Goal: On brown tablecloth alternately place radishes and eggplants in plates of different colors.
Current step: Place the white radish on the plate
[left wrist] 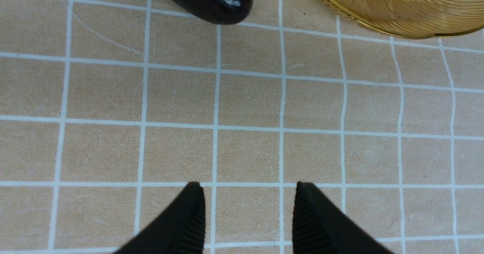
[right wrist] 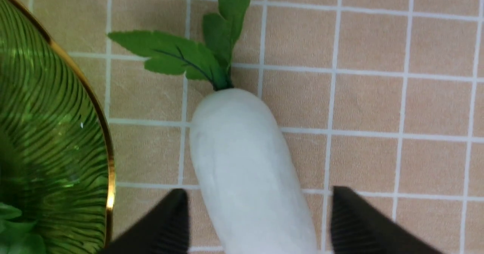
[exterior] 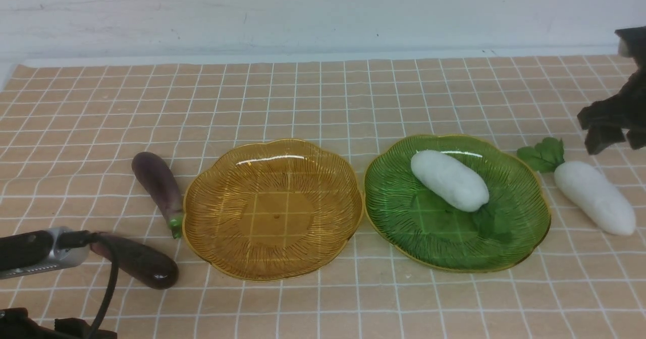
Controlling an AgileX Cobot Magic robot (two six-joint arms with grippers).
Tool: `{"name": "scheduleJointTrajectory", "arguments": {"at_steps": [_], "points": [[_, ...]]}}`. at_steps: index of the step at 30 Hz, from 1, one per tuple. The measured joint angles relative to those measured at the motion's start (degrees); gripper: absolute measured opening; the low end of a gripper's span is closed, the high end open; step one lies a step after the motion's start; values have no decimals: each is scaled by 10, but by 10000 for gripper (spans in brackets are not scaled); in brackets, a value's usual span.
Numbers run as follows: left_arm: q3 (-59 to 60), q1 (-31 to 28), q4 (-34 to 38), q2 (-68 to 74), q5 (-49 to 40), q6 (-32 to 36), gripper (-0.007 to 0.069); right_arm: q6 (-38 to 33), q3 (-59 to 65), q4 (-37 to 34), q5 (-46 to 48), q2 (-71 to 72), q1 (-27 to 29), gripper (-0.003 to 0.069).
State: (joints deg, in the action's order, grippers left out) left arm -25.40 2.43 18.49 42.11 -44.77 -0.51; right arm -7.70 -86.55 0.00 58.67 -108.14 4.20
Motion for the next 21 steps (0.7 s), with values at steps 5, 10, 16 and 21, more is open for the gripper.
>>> {"name": "scheduleJointTrajectory", "arguments": {"at_steps": [5, 10, 16, 21], "points": [[0, 0, 0, 0, -14, 0, 300, 0, -1, 0, -10, -32, 0, 650], [0, 0, 0, 0, -15, 0, 300, -1, -1, 9, -10, -94, 0, 662], [0, 0, -1, 0, -17, 0, 300, -1, -1, 15, -5, -124, 0, 575], [0, 0, -1, 0, -17, 0, 300, 0, -41, 15, 58, -124, 0, 465]]}}
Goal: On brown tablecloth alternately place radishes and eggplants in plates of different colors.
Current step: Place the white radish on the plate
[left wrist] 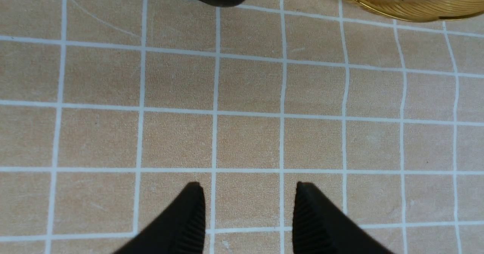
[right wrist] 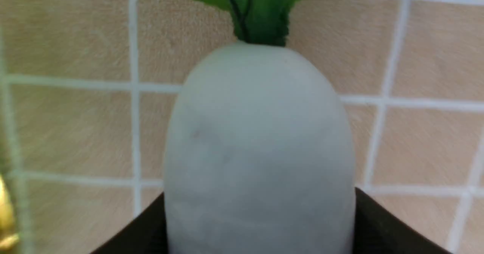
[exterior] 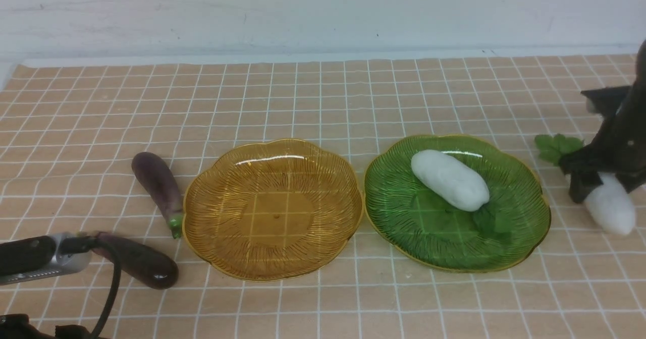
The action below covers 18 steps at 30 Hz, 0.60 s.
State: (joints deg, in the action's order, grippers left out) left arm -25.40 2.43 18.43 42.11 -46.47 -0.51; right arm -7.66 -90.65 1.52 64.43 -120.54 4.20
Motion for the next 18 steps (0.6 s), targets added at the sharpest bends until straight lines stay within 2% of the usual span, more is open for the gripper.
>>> {"name": "scheduleJointTrajectory", "arguments": {"at_steps": [2, 4, 5, 8, 11, 15, 18], "points": [[0, 0, 0, 0, 0, 0, 300, 30, -43, -1, 43, 0, 0, 466], [0, 0, 0, 0, 0, 0, 300, 64, -66, -9, 46, 7, 0, 466], [0, 0, 0, 0, 0, 0, 300, 83, -74, -32, 48, 20, -1, 466], [0, 0, 0, 0, -2, 0, 300, 80, -77, -124, 57, 56, -17, 466], [0, 0, -1, 0, -4, 0, 300, 17, -80, -197, 59, 74, -83, 466], [0, 0, -2, 0, -5, 0, 300, -12, -80, -192, 59, 66, -175, 466], [0, 0, -2, 0, -6, -3, 300, -16, -80, -160, 60, 51, -231, 466]]}}
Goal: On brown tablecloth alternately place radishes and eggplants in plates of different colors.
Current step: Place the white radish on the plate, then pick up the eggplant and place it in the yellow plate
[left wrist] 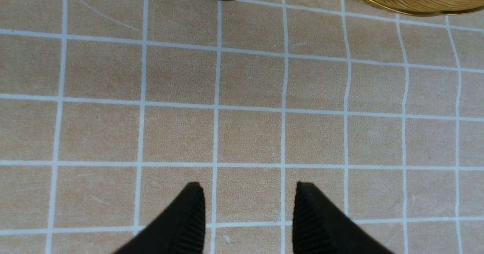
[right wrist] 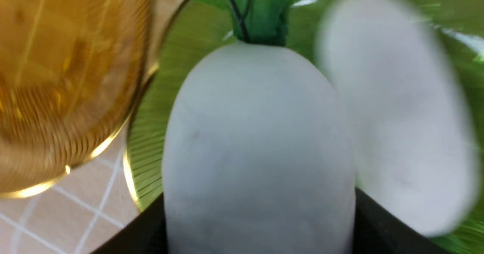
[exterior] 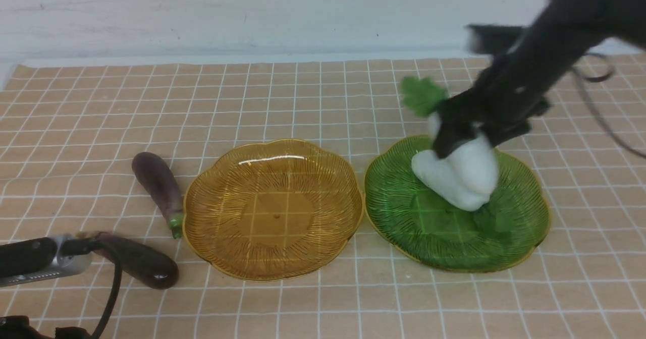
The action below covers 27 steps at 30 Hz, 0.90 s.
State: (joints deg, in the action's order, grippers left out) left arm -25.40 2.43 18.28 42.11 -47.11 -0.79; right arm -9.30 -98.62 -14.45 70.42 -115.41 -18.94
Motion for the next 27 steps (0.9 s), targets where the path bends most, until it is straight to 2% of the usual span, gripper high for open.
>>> {"name": "scheduleJointTrajectory", "arguments": {"at_steps": [3, 5, 9, 11, 16, 22, 27], "points": [[0, 0, 0, 0, -1, -16, 300, 0, 0, 67, 0, -36, -60, 466], [0, 0, 0, 0, -1, -21, 304, 19, 0, 99, 0, -60, -79, 478], [-12, 0, -10, 1, -3, -27, 357, 75, 0, 130, 0, -56, -82, 609], [-30, 0, -25, 6, -3, -37, 393, 81, 2, 134, 0, -41, -82, 634], [-66, 0, -77, 27, -2, -83, 465, 84, 24, 131, -1, 26, -82, 639], [-87, 0, -143, 90, 30, -167, 511, 85, 94, 107, 0, 157, -82, 603], [-118, 0, -193, 230, 131, -315, 514, 89, 160, 102, 9, 257, -82, 554]]}}
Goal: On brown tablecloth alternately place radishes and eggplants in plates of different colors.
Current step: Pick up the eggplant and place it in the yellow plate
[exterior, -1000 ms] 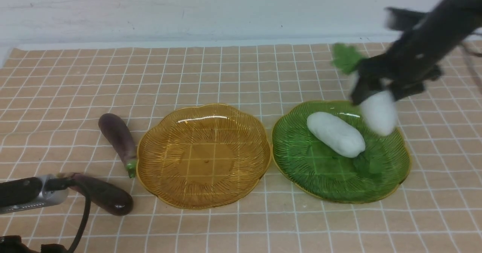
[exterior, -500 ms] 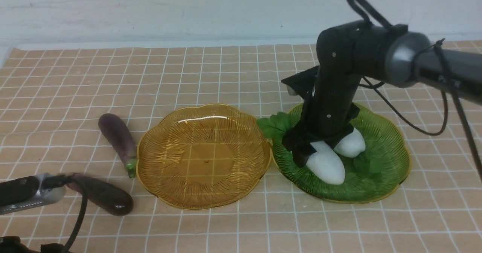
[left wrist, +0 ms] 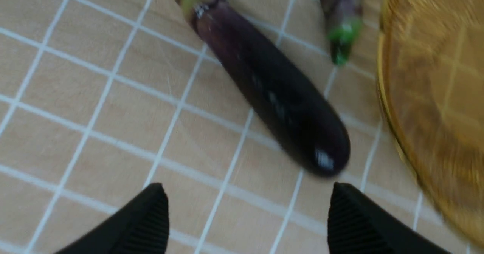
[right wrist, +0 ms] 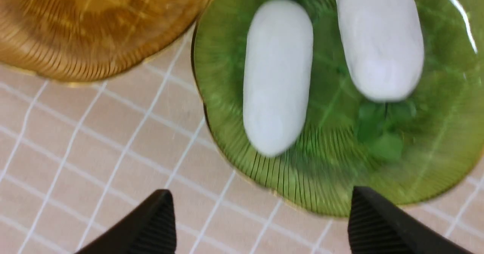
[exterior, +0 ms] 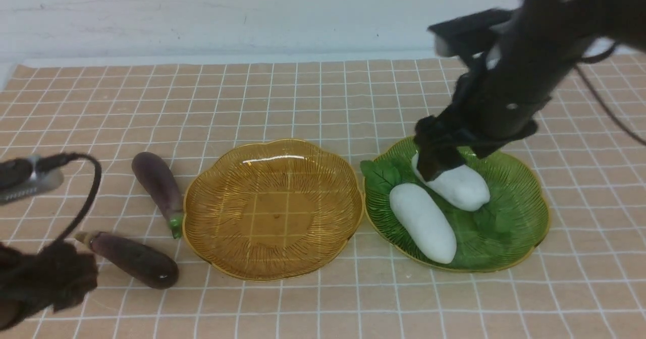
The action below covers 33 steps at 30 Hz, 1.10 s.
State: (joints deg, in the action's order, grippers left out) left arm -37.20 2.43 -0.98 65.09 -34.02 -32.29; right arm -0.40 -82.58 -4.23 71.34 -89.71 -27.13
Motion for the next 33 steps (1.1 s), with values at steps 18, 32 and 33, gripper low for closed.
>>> {"name": "scheduleJointTrajectory", "arguments": {"at_steps": [18, 32, 33], "points": [[-59, 1, -26, 297, 149, -135, 321, 14, 28, 1, 2, 33, 0, 526], [-267, 97, 28, 240, -17, 86, 276, 13, 28, -11, 2, 33, 0, 526], [-283, 106, 28, 263, -17, 93, 286, 13, 28, -13, 2, 33, 0, 526]]}}
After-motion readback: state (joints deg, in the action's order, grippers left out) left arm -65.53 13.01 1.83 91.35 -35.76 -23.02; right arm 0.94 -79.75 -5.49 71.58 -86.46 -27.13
